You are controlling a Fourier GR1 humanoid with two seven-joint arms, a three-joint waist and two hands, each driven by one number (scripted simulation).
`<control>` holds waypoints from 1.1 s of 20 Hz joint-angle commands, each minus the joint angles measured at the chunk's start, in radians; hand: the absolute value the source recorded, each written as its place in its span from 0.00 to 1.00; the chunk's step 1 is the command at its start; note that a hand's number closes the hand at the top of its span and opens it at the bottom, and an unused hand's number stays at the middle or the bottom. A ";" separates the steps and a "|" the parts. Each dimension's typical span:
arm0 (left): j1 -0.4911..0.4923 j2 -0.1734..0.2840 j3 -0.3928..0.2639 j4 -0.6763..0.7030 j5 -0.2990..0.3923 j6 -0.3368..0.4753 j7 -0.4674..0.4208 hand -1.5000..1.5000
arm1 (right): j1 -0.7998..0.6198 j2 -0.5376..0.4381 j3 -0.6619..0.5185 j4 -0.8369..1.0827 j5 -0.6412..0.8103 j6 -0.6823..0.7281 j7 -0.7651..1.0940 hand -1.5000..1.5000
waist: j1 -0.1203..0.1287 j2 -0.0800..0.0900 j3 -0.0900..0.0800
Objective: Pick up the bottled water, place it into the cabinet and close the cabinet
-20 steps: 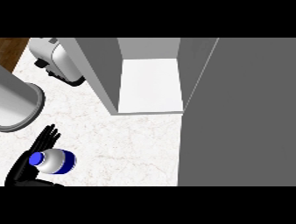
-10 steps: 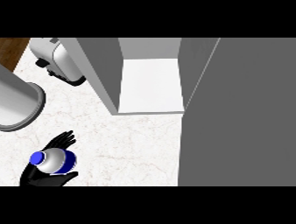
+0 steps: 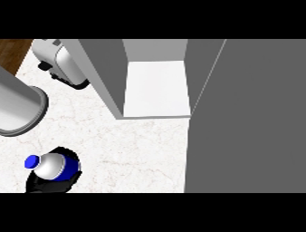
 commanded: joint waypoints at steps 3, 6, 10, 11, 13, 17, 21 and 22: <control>-0.017 -0.160 0.052 0.021 0.067 0.112 -0.100 1.00 | 0.045 0.002 0.032 -0.083 0.010 -0.015 0.019 0.00 | -0.001 0.000 -0.008; -0.096 -0.219 0.096 0.022 0.118 0.227 -0.068 1.00 | -0.008 -0.015 -0.017 -0.044 -0.032 -0.005 0.016 0.00 | 0.003 0.005 -0.007; -0.067 -0.222 0.037 0.004 0.106 0.244 -0.141 1.00 | 0.014 -0.012 -0.004 -0.037 -0.030 -0.002 -0.006 0.00 | 0.004 0.000 -0.006; -0.081 -0.222 0.012 -0.021 0.122 0.255 -0.125 1.00 | -0.007 -0.011 -0.008 -0.054 -0.036 -0.008 0.016 0.00 | 0.011 0.000 -0.006; -0.097 -0.224 -0.029 0.006 0.159 0.280 -0.163 1.00 | 0.023 -0.003 0.037 -0.082 0.004 -0.022 0.037 0.00 | 0.003 0.000 -0.007; -0.124 -0.225 -0.139 -0.039 0.280 0.269 -0.047 1.00 | 0.001 -0.004 0.012 -0.059 -0.036 -0.028 0.042 0.00 | 0.010 -0.003 -0.005; -0.069 -0.226 -0.285 -0.168 0.365 0.327 0.023 1.00 | -0.029 -0.018 -0.030 -0.053 -0.065 -0.016 0.055 0.00 | 0.023 -0.006 -0.004; -0.135 -0.227 -0.264 -0.177 0.388 0.383 0.059 1.00 | -0.023 -0.019 -0.022 -0.067 -0.067 -0.011 0.055 0.00 | 0.016 -0.003 -0.005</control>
